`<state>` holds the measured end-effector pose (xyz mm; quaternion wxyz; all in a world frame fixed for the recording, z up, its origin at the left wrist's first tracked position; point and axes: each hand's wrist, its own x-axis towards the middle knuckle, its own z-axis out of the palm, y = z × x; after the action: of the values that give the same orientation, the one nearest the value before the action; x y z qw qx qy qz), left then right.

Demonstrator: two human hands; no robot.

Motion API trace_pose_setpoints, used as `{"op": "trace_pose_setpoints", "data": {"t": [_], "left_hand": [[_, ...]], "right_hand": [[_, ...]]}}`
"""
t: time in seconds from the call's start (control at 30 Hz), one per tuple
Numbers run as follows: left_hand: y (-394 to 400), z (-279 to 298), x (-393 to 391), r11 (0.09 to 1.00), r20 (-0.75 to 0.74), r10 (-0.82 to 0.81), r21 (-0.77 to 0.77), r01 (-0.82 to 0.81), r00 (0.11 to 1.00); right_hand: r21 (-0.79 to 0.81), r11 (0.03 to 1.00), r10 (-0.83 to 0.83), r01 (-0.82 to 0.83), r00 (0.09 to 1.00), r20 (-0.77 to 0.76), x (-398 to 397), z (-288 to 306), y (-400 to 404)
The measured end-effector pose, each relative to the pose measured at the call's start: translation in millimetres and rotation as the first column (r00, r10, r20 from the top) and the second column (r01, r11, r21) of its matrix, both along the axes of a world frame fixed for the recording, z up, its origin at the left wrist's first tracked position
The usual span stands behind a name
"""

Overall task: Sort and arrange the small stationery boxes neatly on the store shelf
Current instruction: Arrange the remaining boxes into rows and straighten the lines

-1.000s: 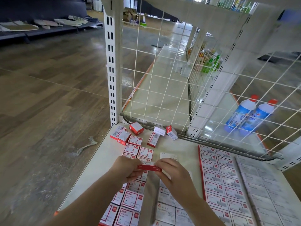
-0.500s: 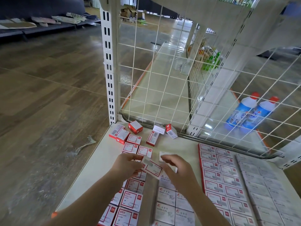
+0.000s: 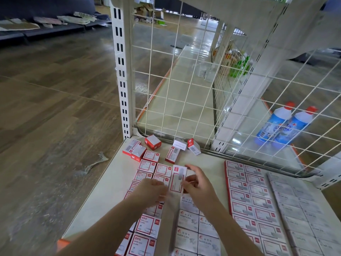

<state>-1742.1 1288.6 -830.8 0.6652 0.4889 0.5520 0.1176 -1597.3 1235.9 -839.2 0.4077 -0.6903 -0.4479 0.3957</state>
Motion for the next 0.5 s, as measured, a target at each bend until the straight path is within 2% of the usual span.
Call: {"op": "trace_pose_setpoints", "data": {"t": [0.07, 0.17, 0.37, 0.5], "left_hand": [[-2.1, -1.6, 2.5, 0.997, 0.061, 0.019, -0.079, -0.014, 0.998], [-2.4, -3.2, 4.4, 0.990, 0.117, 0.097, -0.115, -0.084, 0.988], [-1.3, -6.3, 1.7, 0.989, 0.062, 0.147, 0.018, -0.149, 0.987], [0.3, -3.6, 1.2, 0.982, 0.002, 0.139, 0.130, -0.138, 0.990]], "right_hand": [[0.019, 0.999, -0.038, 0.039, 0.999, -0.013, -1.0, -0.7, 0.4], [0.033, 0.994, -0.099, 0.102, 0.993, -0.069, -2.6, -2.6, 2.1], [0.070, 0.982, -0.171, 0.177, 0.982, -0.085, -2.6, -10.2, 1.5], [0.040, 0.987, -0.147, 0.154, 0.978, -0.145, 2.3, -9.7, -1.8]]}}
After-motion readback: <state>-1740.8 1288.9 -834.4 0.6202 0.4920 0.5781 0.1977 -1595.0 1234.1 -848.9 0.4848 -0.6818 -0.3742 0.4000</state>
